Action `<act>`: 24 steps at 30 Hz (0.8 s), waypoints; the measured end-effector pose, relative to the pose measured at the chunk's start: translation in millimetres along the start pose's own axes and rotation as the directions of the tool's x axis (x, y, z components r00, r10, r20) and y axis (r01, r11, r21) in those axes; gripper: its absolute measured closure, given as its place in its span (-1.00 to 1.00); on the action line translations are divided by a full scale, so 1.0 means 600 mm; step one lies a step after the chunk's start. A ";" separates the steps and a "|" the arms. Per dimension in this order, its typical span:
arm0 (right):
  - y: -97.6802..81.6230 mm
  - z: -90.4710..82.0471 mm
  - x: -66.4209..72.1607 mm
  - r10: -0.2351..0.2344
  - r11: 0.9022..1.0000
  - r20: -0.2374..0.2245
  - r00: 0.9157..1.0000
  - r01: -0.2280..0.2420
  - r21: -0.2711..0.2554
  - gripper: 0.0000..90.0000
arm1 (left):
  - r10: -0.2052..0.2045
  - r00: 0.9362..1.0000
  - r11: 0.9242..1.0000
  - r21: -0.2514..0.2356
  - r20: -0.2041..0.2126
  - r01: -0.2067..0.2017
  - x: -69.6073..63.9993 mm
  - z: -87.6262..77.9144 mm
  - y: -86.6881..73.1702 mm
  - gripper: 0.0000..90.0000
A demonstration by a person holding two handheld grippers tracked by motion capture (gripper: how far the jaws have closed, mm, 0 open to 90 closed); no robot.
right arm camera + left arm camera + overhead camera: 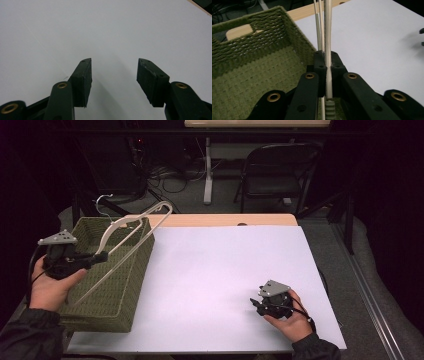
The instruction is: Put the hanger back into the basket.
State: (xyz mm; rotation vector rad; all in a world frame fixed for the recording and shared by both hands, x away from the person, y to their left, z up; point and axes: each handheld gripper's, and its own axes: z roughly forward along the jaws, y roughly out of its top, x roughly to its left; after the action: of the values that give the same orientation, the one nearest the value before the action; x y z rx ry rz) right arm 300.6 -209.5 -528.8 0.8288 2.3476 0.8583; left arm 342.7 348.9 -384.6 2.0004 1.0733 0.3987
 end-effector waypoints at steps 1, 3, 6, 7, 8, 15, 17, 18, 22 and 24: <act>0.000 0.000 0.000 0.000 1.000 0.000 1.000 0.000 0.001 0.02 | -0.006 1.000 1.000 0.001 -0.003 0.006 0.006 -0.001 -0.002 0.93; -0.001 0.003 0.001 0.001 1.000 0.000 1.000 -0.001 -0.016 0.02 | -0.013 1.000 1.000 -0.001 -0.011 0.013 0.017 -0.004 -0.005 0.93; -0.001 0.004 0.001 0.000 1.000 0.001 1.000 0.000 -0.014 0.02 | -0.012 1.000 1.000 0.002 -0.021 0.013 0.029 -0.006 -0.008 0.93; -0.002 0.004 0.001 -0.001 1.000 0.002 1.000 0.001 -0.013 0.02 | -0.014 1.000 1.000 0.004 -0.025 0.014 0.040 -0.009 -0.011 0.93; -0.002 0.003 0.001 -0.001 1.000 0.003 1.000 0.001 -0.010 0.02 | -0.009 1.000 1.000 0.009 -0.030 0.009 0.045 -0.011 -0.012 0.93; -0.004 0.006 -0.001 0.003 1.000 0.004 1.000 -0.003 -0.010 0.02 | 0.013 0.999 1.000 0.019 -0.040 -0.012 0.084 -0.033 -0.025 0.93; -0.004 0.007 -0.002 0.005 1.000 0.005 1.000 -0.005 -0.013 0.02 | 0.020 0.999 1.000 0.022 -0.042 -0.019 0.089 -0.036 -0.028 0.93; -0.004 0.007 -0.002 0.005 1.000 0.005 1.000 -0.005 -0.013 0.02 | 0.015 0.999 1.000 0.020 -0.044 -0.014 0.094 -0.039 -0.032 0.93; -0.005 0.007 -0.005 0.009 1.000 0.007 1.000 -0.009 -0.007 0.02 | 0.013 0.999 0.999 0.033 -0.049 -0.012 0.107 -0.045 -0.047 0.93; -0.003 0.008 -0.006 0.009 1.000 0.008 1.000 -0.009 0.007 0.02 | 0.028 0.999 0.999 0.032 -0.039 -0.026 0.112 -0.048 -0.059 0.93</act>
State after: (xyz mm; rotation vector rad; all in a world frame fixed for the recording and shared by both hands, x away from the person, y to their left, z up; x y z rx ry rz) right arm 305.1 -211.3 -532.4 0.8454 2.3430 0.8488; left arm 345.8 428.6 -400.4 2.0440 1.0838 0.4398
